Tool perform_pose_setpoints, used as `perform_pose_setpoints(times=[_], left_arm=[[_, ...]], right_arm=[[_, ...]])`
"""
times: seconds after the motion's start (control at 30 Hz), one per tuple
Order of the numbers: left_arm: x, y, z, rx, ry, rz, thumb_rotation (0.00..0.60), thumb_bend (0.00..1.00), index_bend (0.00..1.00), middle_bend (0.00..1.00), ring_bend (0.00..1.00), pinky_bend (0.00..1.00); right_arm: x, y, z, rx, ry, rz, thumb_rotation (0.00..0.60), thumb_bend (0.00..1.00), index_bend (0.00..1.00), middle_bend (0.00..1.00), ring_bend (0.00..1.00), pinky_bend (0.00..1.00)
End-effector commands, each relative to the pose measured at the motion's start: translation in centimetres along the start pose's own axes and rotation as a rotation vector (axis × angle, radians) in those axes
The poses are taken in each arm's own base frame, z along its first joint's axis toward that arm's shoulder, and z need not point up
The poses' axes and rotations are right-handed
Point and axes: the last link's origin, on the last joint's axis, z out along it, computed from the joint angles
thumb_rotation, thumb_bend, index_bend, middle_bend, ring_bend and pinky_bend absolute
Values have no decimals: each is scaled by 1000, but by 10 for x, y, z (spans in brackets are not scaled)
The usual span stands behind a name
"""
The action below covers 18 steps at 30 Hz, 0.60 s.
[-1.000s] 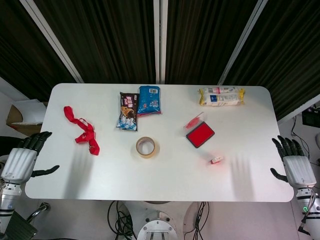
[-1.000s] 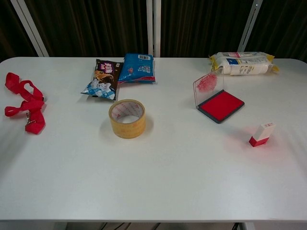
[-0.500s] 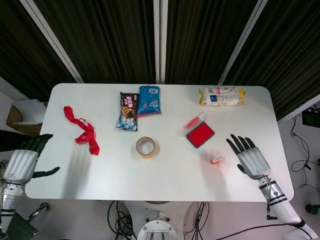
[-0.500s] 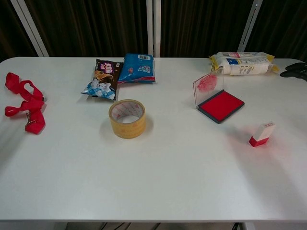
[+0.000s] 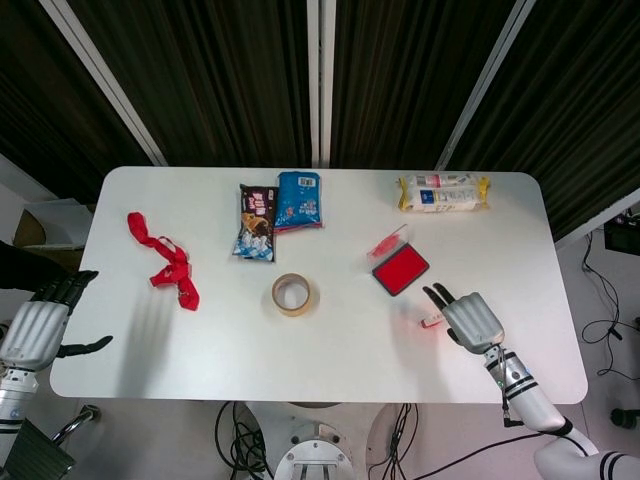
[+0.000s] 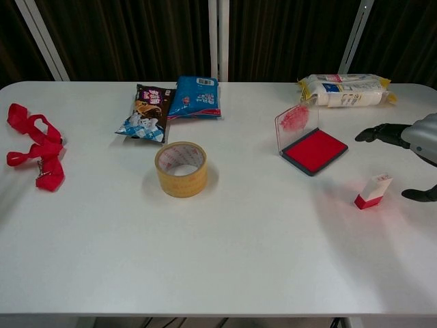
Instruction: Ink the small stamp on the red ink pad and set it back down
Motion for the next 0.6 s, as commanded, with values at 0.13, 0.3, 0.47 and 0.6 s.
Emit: perform_pose_setpoints(times=[0.13,0.3,0.47,0.6], left_arm=[[0,-1,1,0,-3,0,438,55,111,131,140,248],[1,-3,1,6,-6,0,439,55,112,131,140,248],[1,-3,1,4,-5,-1,437,55,113,131,140,248],[1,-2,1,-1,-4,-5,439,54,113,131,140,248]], right_arm=[[-6,-6,9,0,6,10,600,159,266,254,797,963],[-10,-11,14,-4,4,11,600,181,296,278,797,964],[-14,-15,15,-12,4,20,600,191,329,311,801,969],[-19,-17,14,-26,5,23,600,198,377,363,819,982]])
